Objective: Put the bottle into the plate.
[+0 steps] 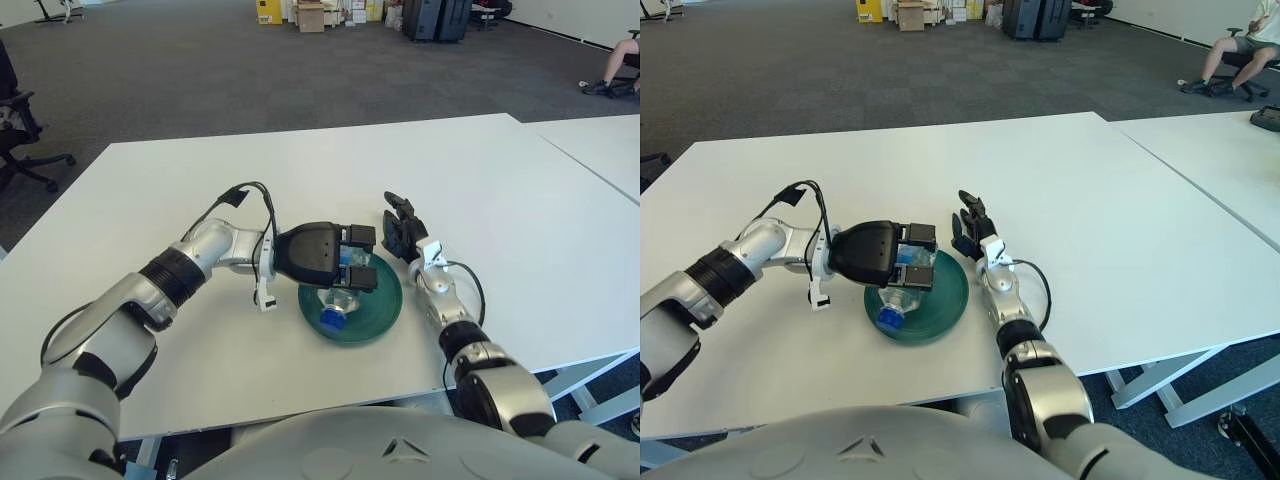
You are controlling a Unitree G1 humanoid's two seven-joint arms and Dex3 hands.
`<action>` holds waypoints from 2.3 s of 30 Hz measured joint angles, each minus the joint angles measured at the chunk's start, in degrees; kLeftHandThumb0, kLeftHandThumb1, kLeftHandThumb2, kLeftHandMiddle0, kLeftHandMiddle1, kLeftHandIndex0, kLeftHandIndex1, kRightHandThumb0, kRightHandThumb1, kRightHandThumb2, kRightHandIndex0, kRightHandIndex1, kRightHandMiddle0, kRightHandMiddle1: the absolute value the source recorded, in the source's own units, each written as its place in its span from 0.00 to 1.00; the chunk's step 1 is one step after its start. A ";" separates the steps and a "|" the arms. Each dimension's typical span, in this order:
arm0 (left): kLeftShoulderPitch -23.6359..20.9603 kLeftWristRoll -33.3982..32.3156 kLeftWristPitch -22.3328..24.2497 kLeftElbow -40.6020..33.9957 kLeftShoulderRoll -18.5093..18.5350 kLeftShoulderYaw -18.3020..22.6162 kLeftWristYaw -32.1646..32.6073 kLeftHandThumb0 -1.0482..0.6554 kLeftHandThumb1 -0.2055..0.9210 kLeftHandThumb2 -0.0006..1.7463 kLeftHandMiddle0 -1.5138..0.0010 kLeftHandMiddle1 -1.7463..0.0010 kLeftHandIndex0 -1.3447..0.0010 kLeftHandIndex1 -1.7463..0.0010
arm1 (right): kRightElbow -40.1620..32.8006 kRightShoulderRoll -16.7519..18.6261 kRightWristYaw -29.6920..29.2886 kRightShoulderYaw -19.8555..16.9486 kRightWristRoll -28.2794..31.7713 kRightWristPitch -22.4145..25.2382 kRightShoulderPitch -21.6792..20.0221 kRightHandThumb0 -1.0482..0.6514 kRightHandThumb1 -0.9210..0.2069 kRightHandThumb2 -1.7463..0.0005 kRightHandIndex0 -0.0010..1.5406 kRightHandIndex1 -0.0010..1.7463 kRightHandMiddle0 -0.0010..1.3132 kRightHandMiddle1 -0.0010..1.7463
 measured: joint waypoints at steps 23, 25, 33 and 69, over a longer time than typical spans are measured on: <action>0.30 -21.20 -7.01 6.94 -0.71 8.36 -0.85 0.00 1.00 0.52 0.99 1.00 0.99 0.91 | -3.24 -0.16 11.24 1.54 2.84 -18.83 8.06 0.15 0.00 0.44 0.11 0.01 0.00 0.18; 0.65 -25.86 -8.70 8.73 -2.01 9.52 -1.34 0.00 1.00 0.50 0.98 1.00 1.00 0.87 | -2.00 -0.42 10.00 1.34 2.50 -16.50 7.17 0.15 0.00 0.45 0.11 0.01 0.00 0.19; 3.38 -39.28 -13.36 15.77 -5.88 15.48 -5.70 0.01 1.00 0.42 0.97 0.99 1.00 0.79 | -5.71 0.52 3.82 1.48 1.08 -11.20 8.51 0.16 0.00 0.51 0.13 0.01 0.00 0.23; 3.88 -39.34 -19.90 24.75 -11.92 26.30 -12.82 0.08 1.00 0.31 0.94 1.00 1.00 0.75 | -13.86 0.76 2.43 2.37 0.01 -5.81 12.57 0.20 0.00 0.55 0.14 0.01 0.00 0.26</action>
